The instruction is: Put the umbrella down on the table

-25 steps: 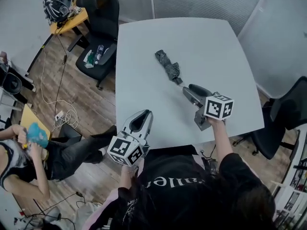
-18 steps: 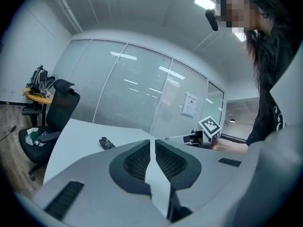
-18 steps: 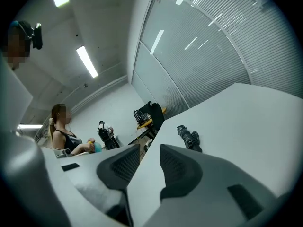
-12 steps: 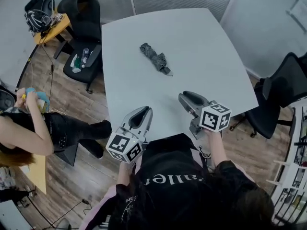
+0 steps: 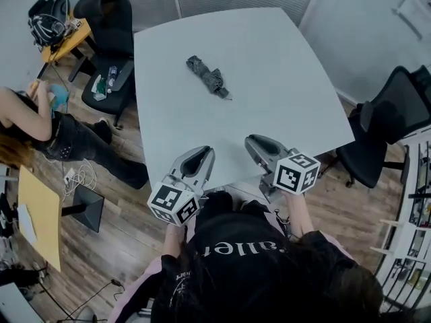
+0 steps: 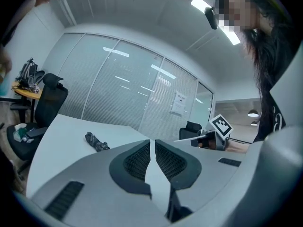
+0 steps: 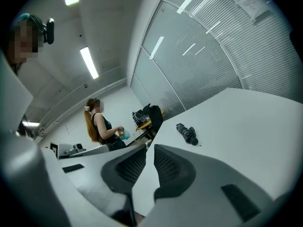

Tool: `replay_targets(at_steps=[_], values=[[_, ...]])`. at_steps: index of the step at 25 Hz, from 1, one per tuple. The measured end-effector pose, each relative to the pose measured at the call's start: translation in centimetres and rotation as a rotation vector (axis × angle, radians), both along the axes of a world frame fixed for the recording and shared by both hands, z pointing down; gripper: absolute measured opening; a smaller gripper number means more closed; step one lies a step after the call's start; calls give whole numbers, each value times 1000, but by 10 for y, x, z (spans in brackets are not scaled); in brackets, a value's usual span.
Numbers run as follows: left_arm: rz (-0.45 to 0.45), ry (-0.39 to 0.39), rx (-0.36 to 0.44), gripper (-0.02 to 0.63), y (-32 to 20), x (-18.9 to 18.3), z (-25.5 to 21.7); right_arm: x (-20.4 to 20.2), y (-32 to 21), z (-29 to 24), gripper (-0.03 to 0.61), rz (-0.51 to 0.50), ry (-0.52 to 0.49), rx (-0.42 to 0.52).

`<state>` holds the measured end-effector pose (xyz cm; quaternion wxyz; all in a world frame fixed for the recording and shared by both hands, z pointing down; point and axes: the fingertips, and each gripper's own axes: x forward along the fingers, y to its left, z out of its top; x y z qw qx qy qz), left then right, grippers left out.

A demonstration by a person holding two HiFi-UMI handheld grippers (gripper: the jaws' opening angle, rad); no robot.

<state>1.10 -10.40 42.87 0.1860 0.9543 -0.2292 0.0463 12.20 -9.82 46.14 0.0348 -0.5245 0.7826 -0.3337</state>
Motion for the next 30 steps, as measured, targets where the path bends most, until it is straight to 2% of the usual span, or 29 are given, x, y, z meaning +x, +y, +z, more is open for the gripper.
replay_targets(at_steps=[6,19,30], values=[[-20,4,5,41,24,10,-5,1,32,-2,46,-23,-12,4],[-39,-25,5,41,107,30,-7,11,106,-5,29,-68,-2,31],[-30,-23,4,41,146,49,2,24,143,1,28,-84,24,33]])
